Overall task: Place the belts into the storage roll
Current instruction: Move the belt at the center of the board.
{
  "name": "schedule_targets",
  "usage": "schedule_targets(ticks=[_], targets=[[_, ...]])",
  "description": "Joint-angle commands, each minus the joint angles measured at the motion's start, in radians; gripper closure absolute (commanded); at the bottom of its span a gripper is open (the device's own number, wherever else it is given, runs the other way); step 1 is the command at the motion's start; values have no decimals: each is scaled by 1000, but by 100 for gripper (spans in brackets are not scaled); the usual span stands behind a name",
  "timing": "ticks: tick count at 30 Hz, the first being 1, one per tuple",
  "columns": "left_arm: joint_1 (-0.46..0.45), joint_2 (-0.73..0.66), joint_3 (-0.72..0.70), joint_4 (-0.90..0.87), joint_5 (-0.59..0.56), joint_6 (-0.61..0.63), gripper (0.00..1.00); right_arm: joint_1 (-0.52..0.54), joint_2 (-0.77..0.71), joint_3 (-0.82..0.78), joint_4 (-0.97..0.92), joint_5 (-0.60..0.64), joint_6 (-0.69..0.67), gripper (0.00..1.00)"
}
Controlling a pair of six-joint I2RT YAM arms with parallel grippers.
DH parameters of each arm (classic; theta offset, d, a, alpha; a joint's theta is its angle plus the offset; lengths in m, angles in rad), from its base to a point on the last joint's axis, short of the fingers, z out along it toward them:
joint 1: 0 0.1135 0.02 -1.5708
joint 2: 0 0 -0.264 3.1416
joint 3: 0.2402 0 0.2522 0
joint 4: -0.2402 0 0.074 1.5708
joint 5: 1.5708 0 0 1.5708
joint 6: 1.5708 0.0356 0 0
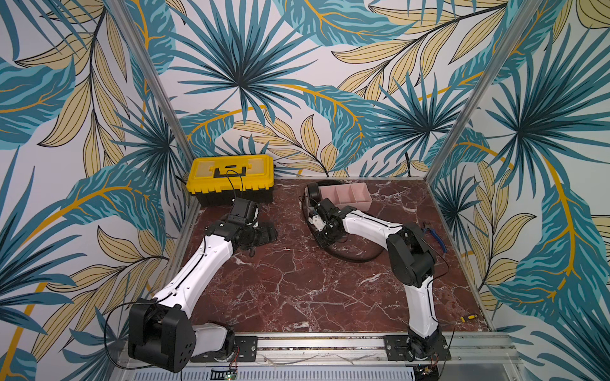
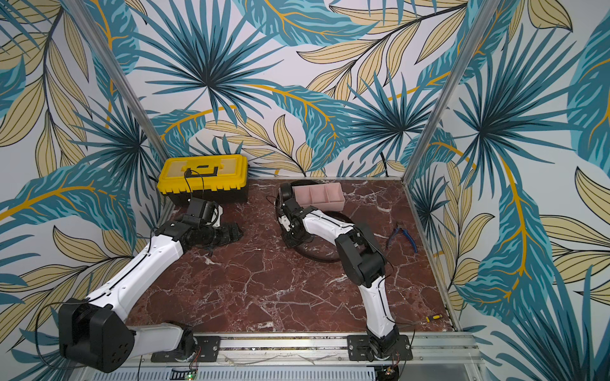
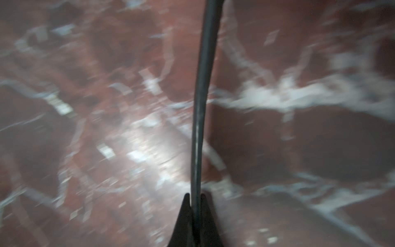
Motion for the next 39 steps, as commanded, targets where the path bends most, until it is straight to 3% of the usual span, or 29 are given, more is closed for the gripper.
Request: schedule_targets(ticks=[1,6,11,13,14,16,18,25,28,31,37,39], targets=[[3,-40,-39,5,-86,-7,13,82,-53,-51,20,-236,72,100],[4,-21,-71,12,-92,-13,14,225,-13,-51,-98,-400,-49,100],[4,59,-52,23,-92,23,14,256,-70,-122,-177,-458,-122,99],[6,92,-41,34,-92,38,14,254,-129,-168,-173,-481,-148,88],[7,111,-31,42,-88,45,14,254,-155,-185,-181,-482,-157,78],[10,157,-6,53,-76,63,14,250,-200,-200,-200,-459,-162,58],[14,207,28,54,-82,89,14,236,-245,-214,-209,-431,-158,47],[30,408,174,60,-36,213,21,96,-414,-253,-160,-329,-104,44],[30,450,200,50,-15,229,23,58,-416,-227,-101,-171,-133,41],[33,435,192,29,-56,197,26,43,-282,-72,-87,-5,-154,40],[38,295,109,19,-32,55,27,34,149,499,-269,137,-204,44],[38,242,65,19,-26,10,27,28,223,572,-254,150,-207,45]])
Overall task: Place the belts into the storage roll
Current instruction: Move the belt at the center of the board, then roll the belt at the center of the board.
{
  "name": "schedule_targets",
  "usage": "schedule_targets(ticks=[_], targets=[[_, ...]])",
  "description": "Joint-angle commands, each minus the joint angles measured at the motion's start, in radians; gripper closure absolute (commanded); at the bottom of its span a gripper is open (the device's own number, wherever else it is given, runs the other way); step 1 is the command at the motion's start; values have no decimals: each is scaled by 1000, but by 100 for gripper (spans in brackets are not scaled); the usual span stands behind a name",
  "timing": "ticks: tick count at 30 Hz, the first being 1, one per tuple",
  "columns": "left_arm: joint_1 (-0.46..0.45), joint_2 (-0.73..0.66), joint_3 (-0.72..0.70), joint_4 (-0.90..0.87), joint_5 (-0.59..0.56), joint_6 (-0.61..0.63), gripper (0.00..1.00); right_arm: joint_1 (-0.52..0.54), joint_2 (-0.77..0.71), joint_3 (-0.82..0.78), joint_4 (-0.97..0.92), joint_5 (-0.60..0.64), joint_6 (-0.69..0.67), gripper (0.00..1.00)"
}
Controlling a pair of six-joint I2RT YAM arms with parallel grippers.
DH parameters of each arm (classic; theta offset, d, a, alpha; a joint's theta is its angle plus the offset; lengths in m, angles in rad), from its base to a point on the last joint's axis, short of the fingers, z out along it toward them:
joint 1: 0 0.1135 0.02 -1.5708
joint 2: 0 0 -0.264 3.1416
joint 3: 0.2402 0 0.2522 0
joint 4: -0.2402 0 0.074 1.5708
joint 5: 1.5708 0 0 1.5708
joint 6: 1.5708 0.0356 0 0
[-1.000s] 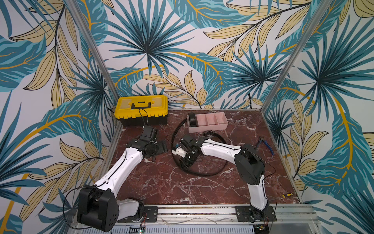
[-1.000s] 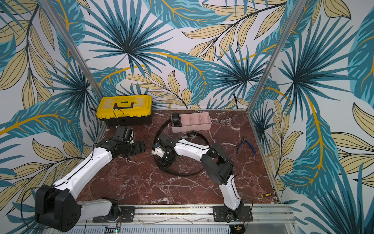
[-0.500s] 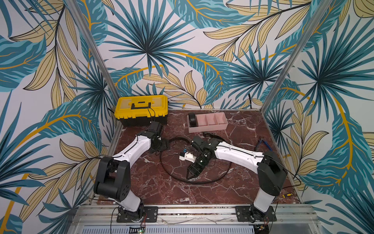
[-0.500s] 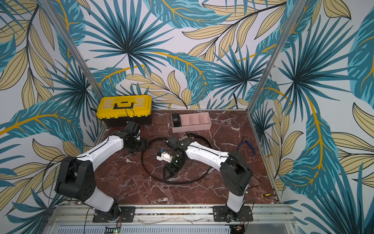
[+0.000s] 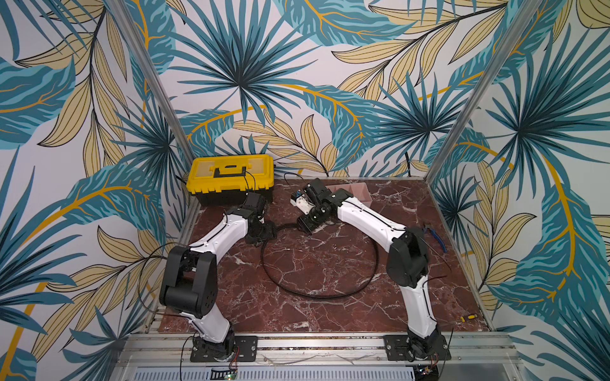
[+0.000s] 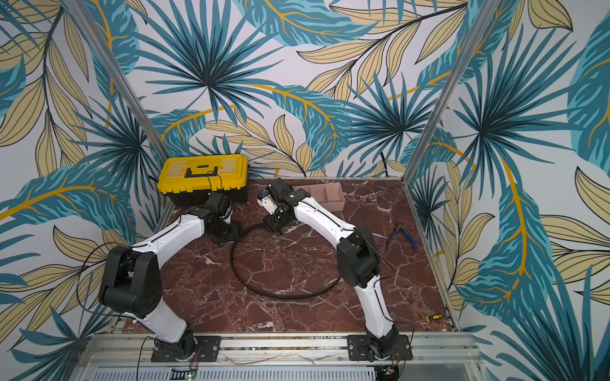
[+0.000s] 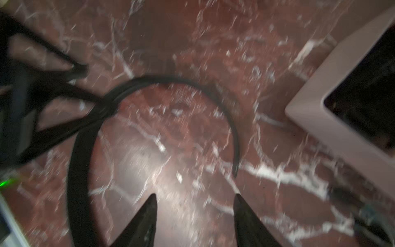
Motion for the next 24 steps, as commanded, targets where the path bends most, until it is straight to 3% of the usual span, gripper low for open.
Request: schedule_targets(ticks=[1,4,9,10,12,14,18,20,24], targets=[[7,-101,-64,-15,21,-98,27,-8,98,86,-70,117,-24,45],[7,-190,-131,-19,33,-134,27,-4,176,158,-90,174,-27,46],[8,-304,-209,-37,42,-150,27,0,229,168,-74,127,8,52],[7,-313,-217,-40,42,-150,27,6,237,162,-75,122,16,57],[7,-322,-226,-41,41,-155,27,12,245,146,-78,102,46,81],[7,-319,-227,-41,44,-161,27,14,245,141,-85,90,114,96],[3,-300,-219,-38,44,-181,27,12,180,82,-62,122,442,100],[-13,-296,-206,-27,37,-171,27,12,67,-71,60,141,673,100],[-77,-305,-209,80,57,-78,25,9,-150,-456,310,142,1299,100]])
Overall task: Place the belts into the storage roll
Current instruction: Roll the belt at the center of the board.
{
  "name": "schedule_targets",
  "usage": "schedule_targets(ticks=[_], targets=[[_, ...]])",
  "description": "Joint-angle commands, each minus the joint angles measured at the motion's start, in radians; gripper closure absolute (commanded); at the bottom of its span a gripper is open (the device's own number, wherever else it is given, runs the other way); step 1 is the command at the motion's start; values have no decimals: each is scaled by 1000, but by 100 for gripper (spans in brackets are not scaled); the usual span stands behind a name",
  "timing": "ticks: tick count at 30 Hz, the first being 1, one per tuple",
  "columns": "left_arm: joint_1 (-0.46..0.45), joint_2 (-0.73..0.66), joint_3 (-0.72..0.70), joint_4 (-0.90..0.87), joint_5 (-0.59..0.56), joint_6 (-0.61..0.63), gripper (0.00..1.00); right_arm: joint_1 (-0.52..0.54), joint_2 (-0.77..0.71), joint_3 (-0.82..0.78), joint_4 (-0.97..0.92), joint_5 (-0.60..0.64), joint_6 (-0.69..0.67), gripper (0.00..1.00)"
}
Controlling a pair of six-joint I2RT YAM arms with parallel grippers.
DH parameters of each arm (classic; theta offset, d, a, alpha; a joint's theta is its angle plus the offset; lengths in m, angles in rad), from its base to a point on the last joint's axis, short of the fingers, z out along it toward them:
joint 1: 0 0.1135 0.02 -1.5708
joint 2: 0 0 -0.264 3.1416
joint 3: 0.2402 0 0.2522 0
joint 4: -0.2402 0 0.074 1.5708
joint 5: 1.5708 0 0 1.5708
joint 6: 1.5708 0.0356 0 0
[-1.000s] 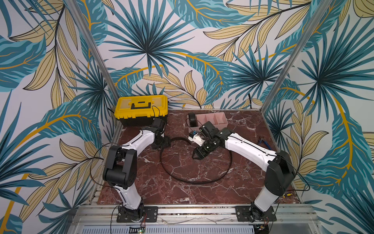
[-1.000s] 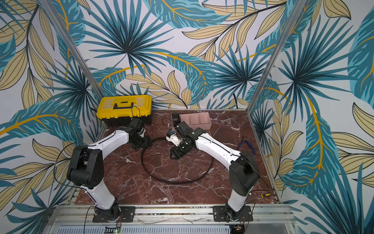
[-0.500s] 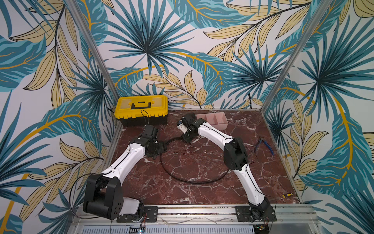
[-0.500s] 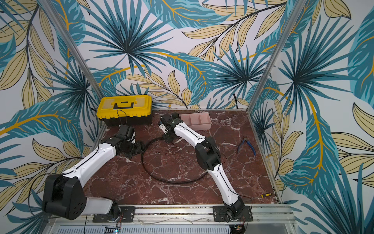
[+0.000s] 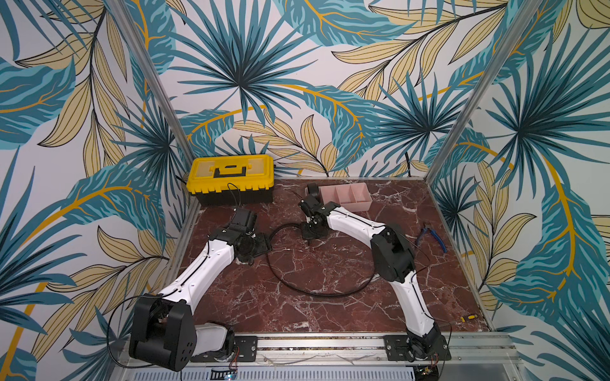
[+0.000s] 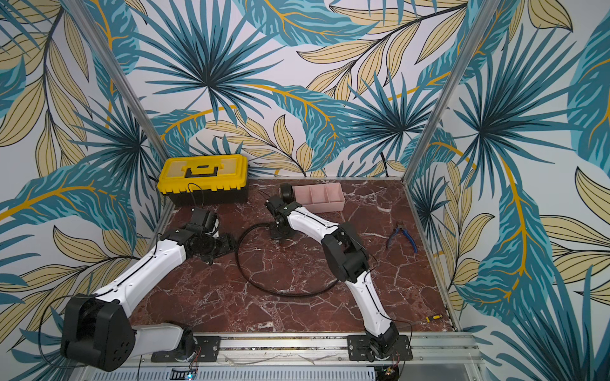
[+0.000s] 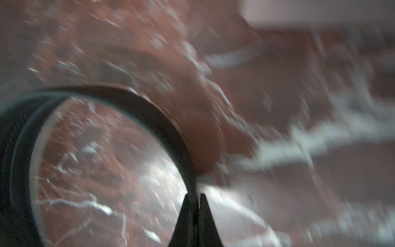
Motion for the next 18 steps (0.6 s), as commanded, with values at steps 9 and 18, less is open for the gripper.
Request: schedule_targets(ticks=[9,18], targets=[[-161,-230,-399,780,274,473,17,62,-178,-372,308,28,1069,100],[-215,-57,-428,923,413,628,31,63,-199,-363,261,13,1139,100]])
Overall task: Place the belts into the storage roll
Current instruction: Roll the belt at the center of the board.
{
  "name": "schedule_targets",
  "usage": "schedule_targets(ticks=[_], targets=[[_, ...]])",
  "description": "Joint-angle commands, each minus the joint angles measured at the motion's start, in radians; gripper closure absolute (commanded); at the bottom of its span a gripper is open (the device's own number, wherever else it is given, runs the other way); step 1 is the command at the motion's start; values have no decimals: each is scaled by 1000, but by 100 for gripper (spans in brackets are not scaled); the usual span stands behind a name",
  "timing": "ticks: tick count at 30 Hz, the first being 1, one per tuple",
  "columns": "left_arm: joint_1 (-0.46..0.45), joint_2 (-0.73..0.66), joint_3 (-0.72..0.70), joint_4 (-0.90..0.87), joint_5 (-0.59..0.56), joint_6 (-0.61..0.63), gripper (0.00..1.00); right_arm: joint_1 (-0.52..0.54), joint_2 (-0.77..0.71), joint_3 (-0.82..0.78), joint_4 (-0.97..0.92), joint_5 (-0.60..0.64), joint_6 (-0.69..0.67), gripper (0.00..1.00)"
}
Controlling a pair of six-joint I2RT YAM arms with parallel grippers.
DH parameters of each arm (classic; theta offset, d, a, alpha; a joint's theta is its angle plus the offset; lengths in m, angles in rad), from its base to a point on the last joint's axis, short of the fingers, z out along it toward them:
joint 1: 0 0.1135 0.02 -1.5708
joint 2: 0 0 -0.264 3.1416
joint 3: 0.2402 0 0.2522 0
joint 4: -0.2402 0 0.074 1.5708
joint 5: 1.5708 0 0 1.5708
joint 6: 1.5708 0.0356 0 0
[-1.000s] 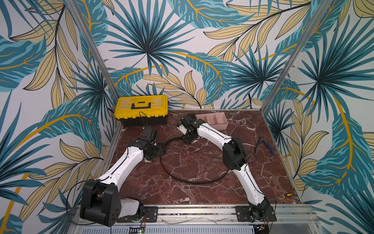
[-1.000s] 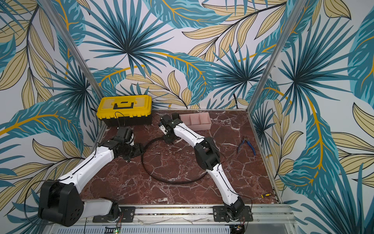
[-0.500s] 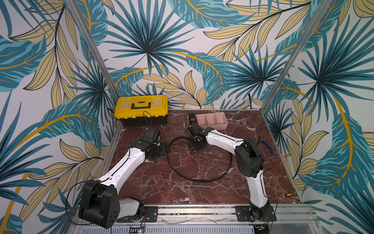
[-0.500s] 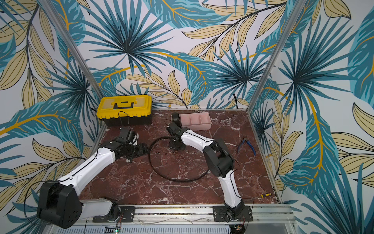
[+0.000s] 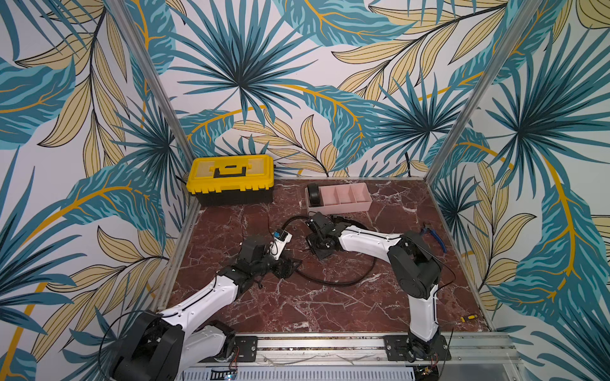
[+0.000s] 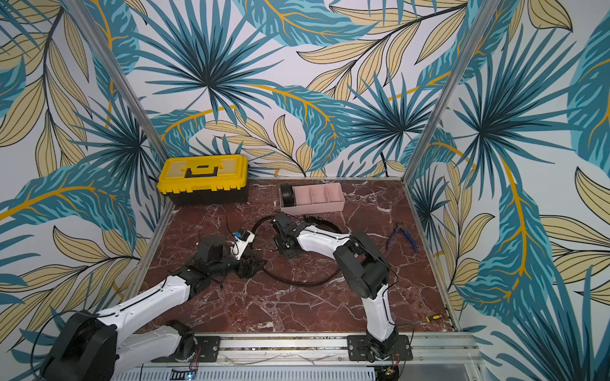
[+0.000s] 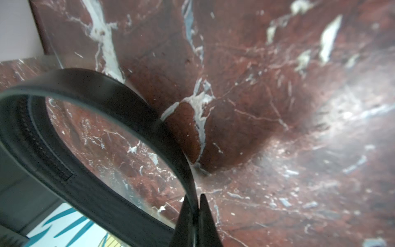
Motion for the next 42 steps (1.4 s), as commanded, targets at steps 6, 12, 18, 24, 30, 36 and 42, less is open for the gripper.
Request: schedule_targets(ticks=[6,12,18,24,30,36,42], targets=[[-24,250,133,95,55,196,38,-4,-32,69,-183,-9,11,100],[-24,343,184,119,58,196,40,-11,-64,73,-272,-50,12,100],[-23,409,195,157,102,206,44,-28,-129,1,-264,-65,30,100],[-26,473,223,198,162,202,48,-37,-155,-27,-260,-81,27,100],[-29,517,244,270,179,176,53,-44,-167,-41,-265,-97,29,100],[-30,552,263,312,208,149,61,-52,-169,-45,-268,-111,36,100],[-33,571,269,314,228,151,75,-54,-169,-48,-235,-124,50,100]])
